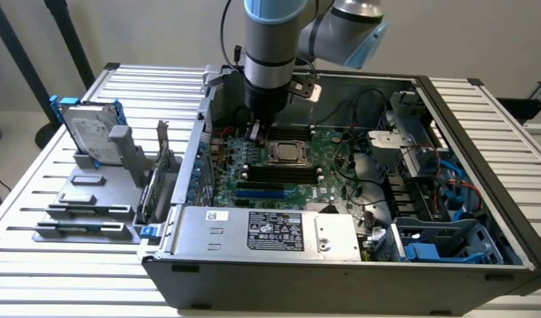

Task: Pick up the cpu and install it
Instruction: 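Install the first cpu locking lever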

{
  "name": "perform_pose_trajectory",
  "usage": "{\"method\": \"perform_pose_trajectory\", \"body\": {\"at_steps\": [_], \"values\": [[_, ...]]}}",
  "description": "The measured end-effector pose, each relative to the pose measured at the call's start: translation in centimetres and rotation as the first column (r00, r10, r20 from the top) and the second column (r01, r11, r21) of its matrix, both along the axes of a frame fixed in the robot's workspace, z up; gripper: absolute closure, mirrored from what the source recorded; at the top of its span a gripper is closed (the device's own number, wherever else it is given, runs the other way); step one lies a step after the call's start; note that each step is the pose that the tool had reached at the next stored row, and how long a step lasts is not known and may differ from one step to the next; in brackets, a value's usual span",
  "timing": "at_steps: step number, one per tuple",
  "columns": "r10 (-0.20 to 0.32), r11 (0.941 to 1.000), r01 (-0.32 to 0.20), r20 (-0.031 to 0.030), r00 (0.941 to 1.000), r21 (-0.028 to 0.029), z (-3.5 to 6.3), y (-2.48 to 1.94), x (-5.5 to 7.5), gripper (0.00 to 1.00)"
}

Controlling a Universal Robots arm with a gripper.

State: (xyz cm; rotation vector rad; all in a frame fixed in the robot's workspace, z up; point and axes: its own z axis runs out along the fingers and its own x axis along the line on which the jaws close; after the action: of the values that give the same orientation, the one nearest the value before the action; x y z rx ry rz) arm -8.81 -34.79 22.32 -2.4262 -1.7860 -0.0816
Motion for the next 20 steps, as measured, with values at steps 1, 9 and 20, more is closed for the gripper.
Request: {"method": "perform_pose_trajectory", "body": {"at_steps": [1,9,20], "values": [[0.007,1.0000,-0.007,0.0013,1.0000,-0.0023,0.00,0.05,0.00,0.89],[0.058,0.9981,-0.058,0.0133,0.9982,-0.0223,0.00,0.43,0.00,0.89],[0.059,0.9980,-0.059,0.0133,0.9982,-0.0232,0.00,0.43,0.00,0.89]]}}
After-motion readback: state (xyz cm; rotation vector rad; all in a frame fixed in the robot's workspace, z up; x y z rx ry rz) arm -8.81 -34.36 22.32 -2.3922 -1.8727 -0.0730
